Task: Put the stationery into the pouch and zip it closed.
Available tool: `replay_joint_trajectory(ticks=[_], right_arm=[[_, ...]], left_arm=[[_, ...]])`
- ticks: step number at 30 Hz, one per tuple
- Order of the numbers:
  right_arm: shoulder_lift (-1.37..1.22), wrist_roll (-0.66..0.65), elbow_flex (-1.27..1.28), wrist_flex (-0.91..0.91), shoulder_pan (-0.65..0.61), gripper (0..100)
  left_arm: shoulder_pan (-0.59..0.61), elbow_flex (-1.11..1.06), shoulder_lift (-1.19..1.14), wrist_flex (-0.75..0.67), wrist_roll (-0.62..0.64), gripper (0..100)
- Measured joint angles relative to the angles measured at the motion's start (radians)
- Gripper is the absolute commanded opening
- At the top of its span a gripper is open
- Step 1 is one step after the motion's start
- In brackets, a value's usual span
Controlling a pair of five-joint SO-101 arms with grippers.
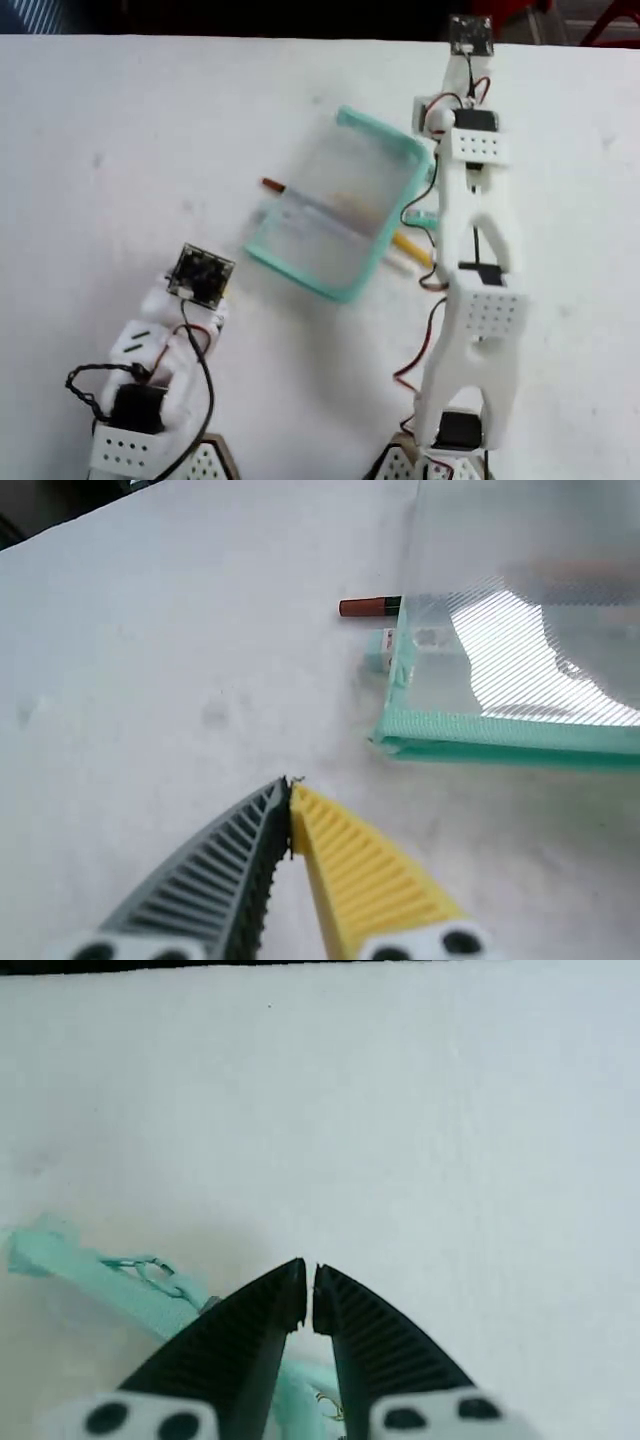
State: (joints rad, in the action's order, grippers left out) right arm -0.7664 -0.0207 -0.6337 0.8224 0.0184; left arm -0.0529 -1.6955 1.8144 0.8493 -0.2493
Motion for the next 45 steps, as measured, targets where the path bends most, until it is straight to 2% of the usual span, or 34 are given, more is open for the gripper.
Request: replay_joint_trajectory(ticks=[3, 7, 20, 32, 37, 42, 45], right_arm=[[-0.103, 0.064, -0.063, -0.002, -0.002, 1.7], [-0.193, 0.083, -0.176, 0.066, -0.012, 1.7], [-0.247, 0.086, -0.511, 0.614, -0.089, 1.7], [-0.245, 0.083, -0.569, 0.778, -0.104, 1.7], [-0.244, 0.005, -0.605, 0.713, -0.103, 2.7], [-0.242, -0.144, -0.663, 0.612, -0.064, 20.4], [-0.242, -0.269, -0.663, 0.605, -0.078, 21.1]], left_arm=[[0.000, 0.000, 0.000, 0.000, 0.000, 2], [-0.006, 0.000, 0.000, 0.000, 0.000, 2], [-0.006, 0.000, 0.000, 0.000, 0.000, 2], [-0.006, 0.000, 0.000, 0.000, 0.000, 2], [-0.006, 0.000, 0.000, 0.000, 0.000, 2], [-0.006, 0.000, 0.000, 0.000, 0.000, 2], [-0.006, 0.000, 0.000, 0.000, 0.000, 2]])
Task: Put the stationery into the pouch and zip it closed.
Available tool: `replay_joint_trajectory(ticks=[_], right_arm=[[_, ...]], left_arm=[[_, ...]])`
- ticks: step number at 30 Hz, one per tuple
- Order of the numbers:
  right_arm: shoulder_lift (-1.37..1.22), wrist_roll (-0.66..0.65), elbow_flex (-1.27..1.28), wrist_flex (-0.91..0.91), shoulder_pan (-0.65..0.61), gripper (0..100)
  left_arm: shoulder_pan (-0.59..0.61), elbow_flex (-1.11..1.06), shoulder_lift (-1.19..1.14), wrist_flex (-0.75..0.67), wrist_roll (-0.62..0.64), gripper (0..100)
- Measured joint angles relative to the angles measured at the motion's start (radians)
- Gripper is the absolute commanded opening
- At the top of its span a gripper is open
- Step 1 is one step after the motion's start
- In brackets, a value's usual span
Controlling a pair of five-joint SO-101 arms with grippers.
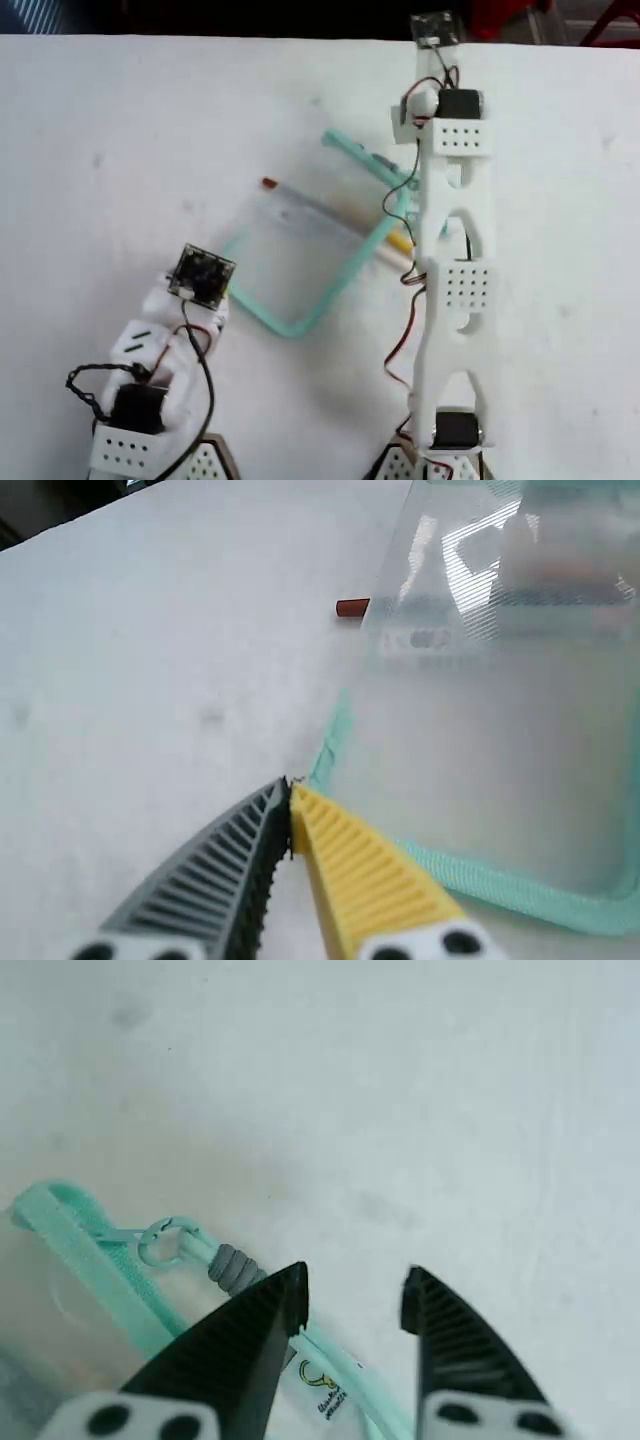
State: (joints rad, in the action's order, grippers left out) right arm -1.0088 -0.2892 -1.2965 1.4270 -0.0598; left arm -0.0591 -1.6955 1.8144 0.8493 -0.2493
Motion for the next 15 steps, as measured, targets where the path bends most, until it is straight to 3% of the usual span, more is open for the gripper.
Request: replay_joint_trajectory(ticks=[3, 8, 15], right_arm=[[-0.006, -0.126, 0.012, 0.000, -0.011, 21.5], [-0.049, -0.226, 0.012, 0.015, -0.012, 22.9], [-0.063, -0.434, 0.012, 0.209, -0.083, 32.3]], left_arm=[[0.000, 0.000, 0.000, 0.000, 0.000, 2], [0.000, 0.000, 0.000, 0.000, 0.000, 2], [0.000, 0.000, 0.000, 0.000, 0.000, 2]])
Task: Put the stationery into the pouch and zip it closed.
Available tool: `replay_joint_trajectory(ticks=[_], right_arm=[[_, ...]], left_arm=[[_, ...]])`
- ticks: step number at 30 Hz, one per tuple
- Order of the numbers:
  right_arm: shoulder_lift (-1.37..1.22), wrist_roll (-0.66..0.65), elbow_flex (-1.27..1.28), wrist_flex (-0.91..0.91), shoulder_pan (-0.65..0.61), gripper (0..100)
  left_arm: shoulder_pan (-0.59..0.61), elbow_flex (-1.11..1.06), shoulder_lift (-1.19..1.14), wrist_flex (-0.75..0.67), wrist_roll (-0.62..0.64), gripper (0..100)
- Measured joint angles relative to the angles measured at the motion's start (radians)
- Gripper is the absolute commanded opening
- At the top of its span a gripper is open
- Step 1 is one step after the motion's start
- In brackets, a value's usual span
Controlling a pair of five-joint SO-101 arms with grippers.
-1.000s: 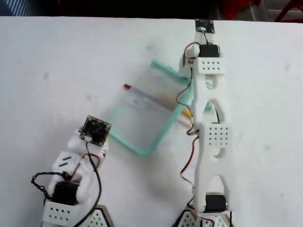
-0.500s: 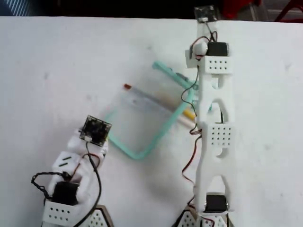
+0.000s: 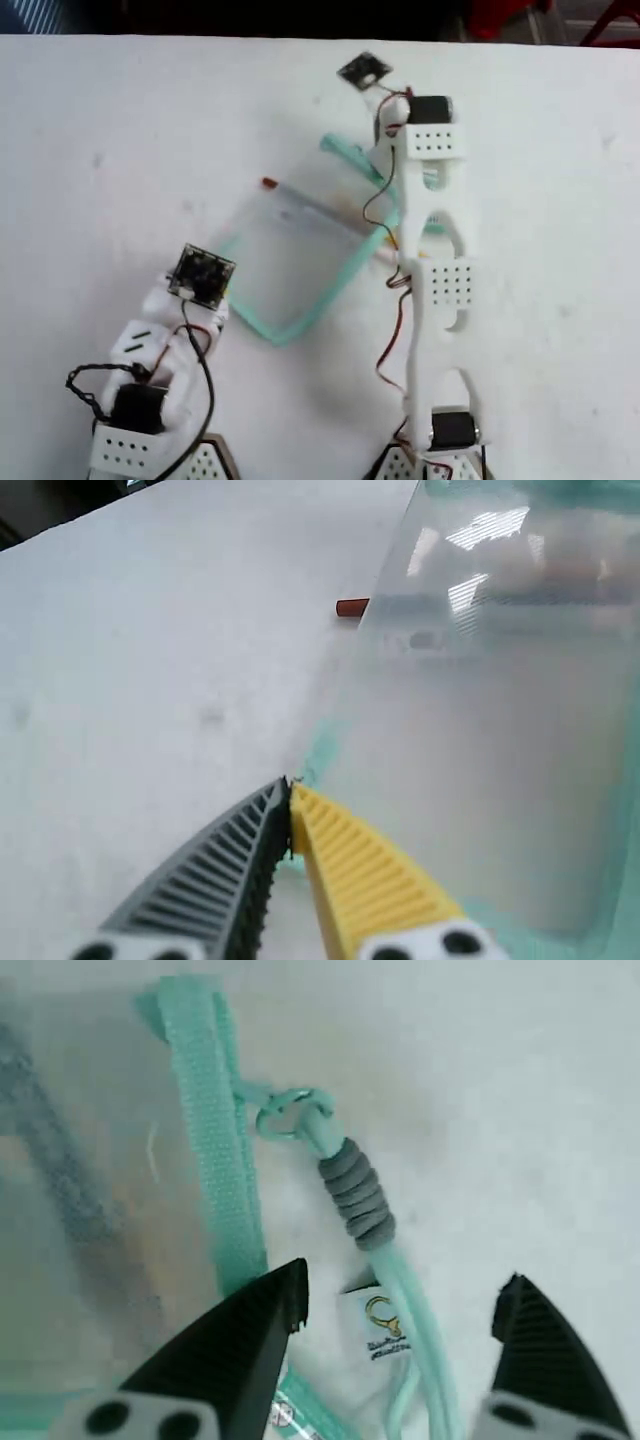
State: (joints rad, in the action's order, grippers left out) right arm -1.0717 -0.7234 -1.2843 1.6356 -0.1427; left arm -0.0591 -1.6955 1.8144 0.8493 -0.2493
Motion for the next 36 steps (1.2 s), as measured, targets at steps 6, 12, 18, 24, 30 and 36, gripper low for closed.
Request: replay_joint_trajectory(ticks=[6, 12, 18, 24, 30, 36], right_arm=[[-0.037, -0.061, 0.002, -0.009, -0.015, 32.0], [-0.127, -0.069, 0.002, -0.075, -0.012, 32.0], [-0.157, -0.109, 0.000, -0.114, -0.017, 25.2], [-0.198, -0.117, -0.002, -0.183, -0.020, 4.4], [-0.207, -0.117, -0.037, -0.209, -0.020, 1.9], [-0.176, -0.052, -0.222, -0.109, -0.020, 1.7]], left_arm=[[0.000, 0.000, 0.000, 0.000, 0.000, 2], [0.000, 0.000, 0.000, 0.000, 0.000, 2], [0.000, 0.000, 0.000, 0.000, 0.000, 2], [0.000, 0.000, 0.000, 0.000, 0.000, 2], [0.000, 0.000, 0.000, 0.000, 0.000, 2], [0.000, 0.000, 0.000, 0.000, 0.000, 2]])
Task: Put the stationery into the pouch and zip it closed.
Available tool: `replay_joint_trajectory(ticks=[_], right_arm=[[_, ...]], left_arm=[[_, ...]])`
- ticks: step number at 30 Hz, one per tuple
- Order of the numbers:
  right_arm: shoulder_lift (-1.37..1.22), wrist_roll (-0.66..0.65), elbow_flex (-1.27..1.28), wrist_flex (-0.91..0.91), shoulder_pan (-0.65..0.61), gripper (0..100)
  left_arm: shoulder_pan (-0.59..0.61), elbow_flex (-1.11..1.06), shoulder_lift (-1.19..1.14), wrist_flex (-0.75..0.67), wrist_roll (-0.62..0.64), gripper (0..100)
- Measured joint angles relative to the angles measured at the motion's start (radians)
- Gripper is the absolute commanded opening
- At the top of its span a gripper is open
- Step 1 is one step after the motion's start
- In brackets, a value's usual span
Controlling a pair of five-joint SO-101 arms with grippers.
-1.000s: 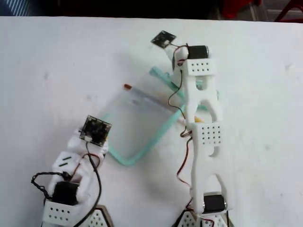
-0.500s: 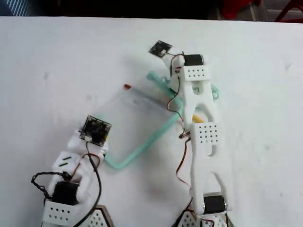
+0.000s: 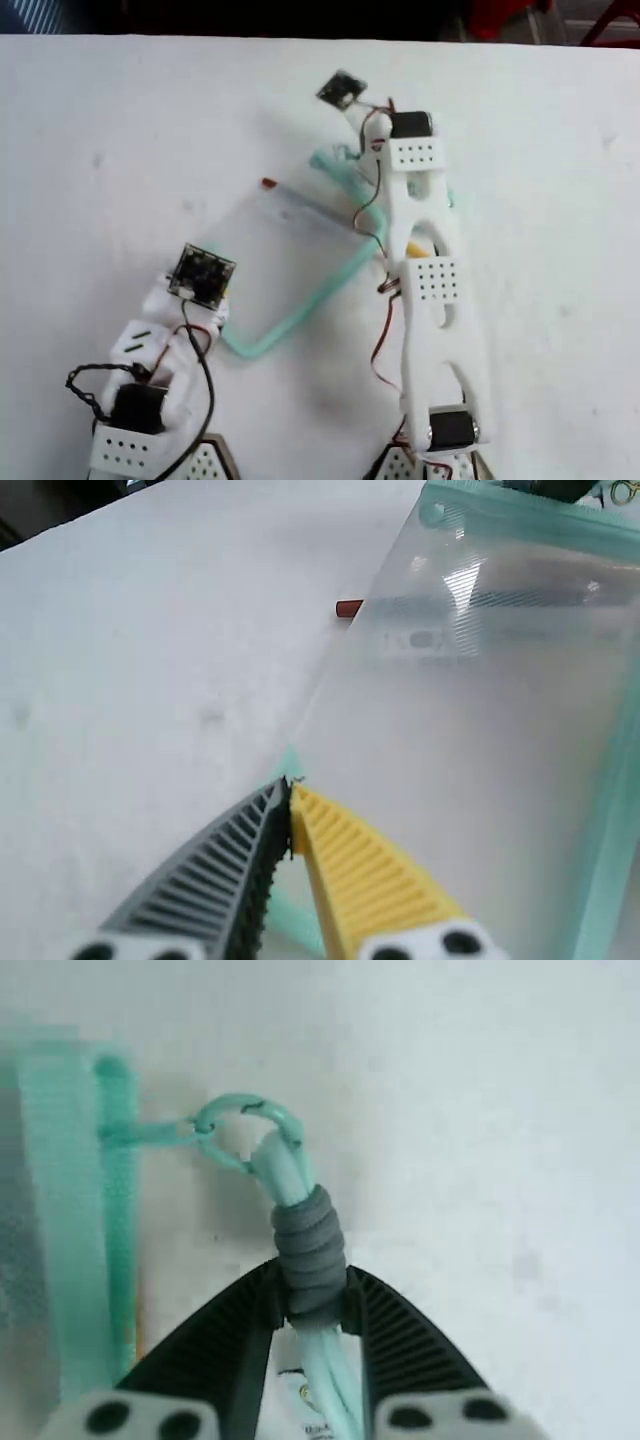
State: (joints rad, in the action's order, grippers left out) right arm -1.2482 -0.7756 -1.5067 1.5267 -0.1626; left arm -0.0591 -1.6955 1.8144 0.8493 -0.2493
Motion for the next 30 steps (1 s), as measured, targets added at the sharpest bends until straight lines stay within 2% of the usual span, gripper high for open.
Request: replay_joint_trajectory(ticks=[4, 12, 20, 30], right_arm=[[0.110, 0.075, -0.091, 0.057, -0.009, 1.7], [0.336, 0.094, -0.091, 0.160, -0.080, 1.7], [0.514, 0.259, -0.092, 0.170, -0.160, 1.7], [0.603, 0.359, -0.068, 0.173, -0.325, 1.6]], left_arm=[[0.000, 0.000, 0.000, 0.000, 0.000, 2], [0.000, 0.000, 0.000, 0.000, 0.000, 2], [0.000, 0.000, 0.000, 0.000, 0.000, 2], [0.000, 0.014, 0.000, 0.011, 0.000, 2]])
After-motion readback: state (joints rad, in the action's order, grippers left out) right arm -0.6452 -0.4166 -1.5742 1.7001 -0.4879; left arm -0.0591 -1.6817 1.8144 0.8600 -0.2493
